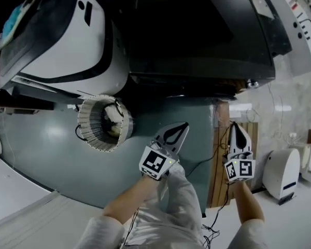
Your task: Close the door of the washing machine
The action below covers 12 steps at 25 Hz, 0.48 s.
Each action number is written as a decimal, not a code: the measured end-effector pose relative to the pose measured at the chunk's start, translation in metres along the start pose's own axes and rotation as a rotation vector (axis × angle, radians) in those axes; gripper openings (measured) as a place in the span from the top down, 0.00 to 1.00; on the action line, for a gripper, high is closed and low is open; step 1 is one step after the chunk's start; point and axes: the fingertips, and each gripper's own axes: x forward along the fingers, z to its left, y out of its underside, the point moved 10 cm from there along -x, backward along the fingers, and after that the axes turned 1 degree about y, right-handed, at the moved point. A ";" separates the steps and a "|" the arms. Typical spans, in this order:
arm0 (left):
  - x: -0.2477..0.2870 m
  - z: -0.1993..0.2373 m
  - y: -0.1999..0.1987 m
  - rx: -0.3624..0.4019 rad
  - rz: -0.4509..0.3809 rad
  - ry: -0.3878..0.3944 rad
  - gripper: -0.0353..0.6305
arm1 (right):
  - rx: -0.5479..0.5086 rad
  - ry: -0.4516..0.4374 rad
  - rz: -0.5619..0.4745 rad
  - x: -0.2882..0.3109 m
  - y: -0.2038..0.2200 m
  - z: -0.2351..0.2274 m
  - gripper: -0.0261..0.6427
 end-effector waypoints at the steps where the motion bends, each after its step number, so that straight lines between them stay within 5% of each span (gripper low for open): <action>1: -0.012 0.002 -0.014 0.000 -0.007 -0.016 0.94 | 0.008 -0.018 -0.005 -0.004 -0.015 0.008 0.94; 12: -0.152 0.001 -0.144 0.031 -0.097 -0.241 0.94 | -0.062 -0.176 -0.044 -0.045 -0.167 0.075 0.94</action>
